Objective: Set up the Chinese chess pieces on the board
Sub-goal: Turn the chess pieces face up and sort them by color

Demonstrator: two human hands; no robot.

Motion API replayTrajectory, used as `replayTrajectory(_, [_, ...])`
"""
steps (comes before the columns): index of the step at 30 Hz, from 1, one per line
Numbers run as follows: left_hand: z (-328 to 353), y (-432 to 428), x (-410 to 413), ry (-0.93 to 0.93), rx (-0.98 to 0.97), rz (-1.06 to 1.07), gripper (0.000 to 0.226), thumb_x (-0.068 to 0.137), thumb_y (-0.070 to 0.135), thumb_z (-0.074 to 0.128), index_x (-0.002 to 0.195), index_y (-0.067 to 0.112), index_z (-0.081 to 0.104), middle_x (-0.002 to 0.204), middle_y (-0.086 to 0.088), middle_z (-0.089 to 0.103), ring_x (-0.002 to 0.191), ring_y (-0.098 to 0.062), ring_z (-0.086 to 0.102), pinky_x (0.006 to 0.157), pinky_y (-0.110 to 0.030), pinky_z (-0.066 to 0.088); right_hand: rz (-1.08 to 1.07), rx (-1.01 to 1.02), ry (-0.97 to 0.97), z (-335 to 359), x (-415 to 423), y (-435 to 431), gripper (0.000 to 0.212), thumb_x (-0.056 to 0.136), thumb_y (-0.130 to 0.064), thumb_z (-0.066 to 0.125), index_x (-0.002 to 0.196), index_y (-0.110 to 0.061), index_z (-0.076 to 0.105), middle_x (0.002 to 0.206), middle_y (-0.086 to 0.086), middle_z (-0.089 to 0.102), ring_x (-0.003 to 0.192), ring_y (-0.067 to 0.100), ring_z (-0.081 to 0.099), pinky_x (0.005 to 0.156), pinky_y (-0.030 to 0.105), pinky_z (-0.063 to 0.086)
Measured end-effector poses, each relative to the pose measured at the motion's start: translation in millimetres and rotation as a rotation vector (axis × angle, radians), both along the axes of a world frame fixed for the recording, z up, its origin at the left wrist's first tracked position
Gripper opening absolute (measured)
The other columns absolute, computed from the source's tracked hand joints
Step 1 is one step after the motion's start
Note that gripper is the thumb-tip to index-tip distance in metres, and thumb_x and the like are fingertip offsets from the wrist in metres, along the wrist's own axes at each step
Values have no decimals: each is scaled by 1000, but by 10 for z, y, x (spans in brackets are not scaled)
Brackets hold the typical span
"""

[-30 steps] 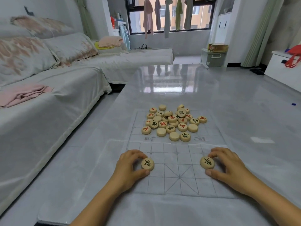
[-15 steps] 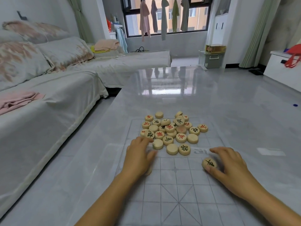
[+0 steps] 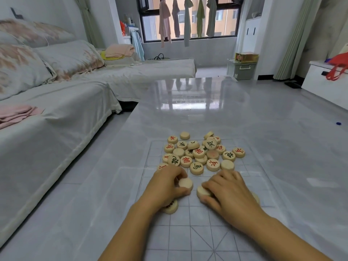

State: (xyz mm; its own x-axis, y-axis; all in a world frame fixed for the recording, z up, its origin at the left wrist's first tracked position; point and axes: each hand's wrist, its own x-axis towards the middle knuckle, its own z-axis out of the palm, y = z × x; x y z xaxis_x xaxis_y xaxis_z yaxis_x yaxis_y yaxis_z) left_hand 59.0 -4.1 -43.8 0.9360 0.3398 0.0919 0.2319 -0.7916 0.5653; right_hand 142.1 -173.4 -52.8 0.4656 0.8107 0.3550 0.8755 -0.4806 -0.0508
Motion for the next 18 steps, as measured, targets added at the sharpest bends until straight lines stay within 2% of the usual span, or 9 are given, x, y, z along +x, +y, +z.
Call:
replayTrajectory(3, [12, -57, 0, 22, -17, -92, 38, 71, 30, 76, 104, 23, 57, 96, 11, 51, 89, -9, 50, 78, -22, 45, 51, 128, 109, -38, -96, -97, 47, 86, -58, 30, 62, -33, 61, 69, -20, 50, 73, 3, 40, 63, 14, 29])
replayTrajectory(5, [-2, -59, -4, 15, -39, -104, 39, 70, 30, 77, 103, 23, 57, 96, 11, 50, 88, -8, 49, 76, -20, 45, 29, 203, 189, -93, -91, -93, 64, 86, -66, 13, 59, -29, 57, 71, -16, 43, 73, 6, 37, 63, 18, 30])
replayTrajectory(6, [-5, -53, -12, 9, -55, -103, 39, 70, 30, 77, 102, 24, 56, 96, 11, 51, 88, -7, 49, 75, -18, 44, -3, 170, 221, -101, -84, -95, 65, 83, -69, 11, 62, -28, 56, 72, -14, 41, 74, 9, 38, 65, 24, 30])
replayTrajectory(8, [-3, -26, -30, 8, -88, -112, 36, 70, 30, 77, 100, 25, 58, 94, 12, 52, 86, -5, 49, 73, -14, 42, -87, 133, 152, -114, -79, -106, 48, 79, -62, 21, 68, -29, 55, 72, -14, 38, 72, 10, 40, 68, 26, 31])
replayTrajectory(10, [-1, -10, -45, -11, -133, -116, 27, 73, 32, 75, 96, 26, 62, 92, 14, 57, 84, -3, 51, 70, -10, 41, -132, 159, 138, -109, -92, -143, 29, 78, -53, 35, 73, -32, 55, 70, -18, 36, 65, 7, 42, 59, 17, 29])
replayTrajectory(13, [24, -25, -46, -50, -247, -73, 6, 82, 33, 65, 79, 28, 66, 82, 13, 62, 76, 3, 54, 65, -9, 42, -107, 184, 227, -135, -102, -177, 30, 80, -50, 33, 75, -33, 56, 68, -18, 41, 67, 6, 42, 64, 11, 26])
replayTrajectory(14, [16, -23, -39, -55, -256, -50, 13, 85, 32, 61, 75, 26, 66, 79, 11, 62, 71, 3, 53, 63, -11, 42, -86, 185, 265, -135, -110, -181, 34, 81, -51, 29, 76, -32, 57, 70, -18, 44, 70, 7, 43, 66, 12, 27])
replayTrajectory(16, [-26, 4, -21, -65, -210, 10, 25, 88, 32, 57, 73, 14, 64, 76, -2, 62, 68, -3, 51, 66, -26, 45, -72, 213, 327, -72, -100, -199, 40, 82, -52, 25, 84, -31, 59, 77, -19, 47, 77, 9, 43, 71, 16, 29])
replayTrajectory(18, [-63, 38, -12, -92, -138, 78, 25, 87, 33, 58, 76, 11, 62, 78, -4, 61, 70, -11, 51, 68, -33, 45, -98, 275, 369, 30, 10, -223, 31, 90, -43, 34, 98, -29, 61, 88, -13, 52, 87, 11, 45, 76, 21, 33])
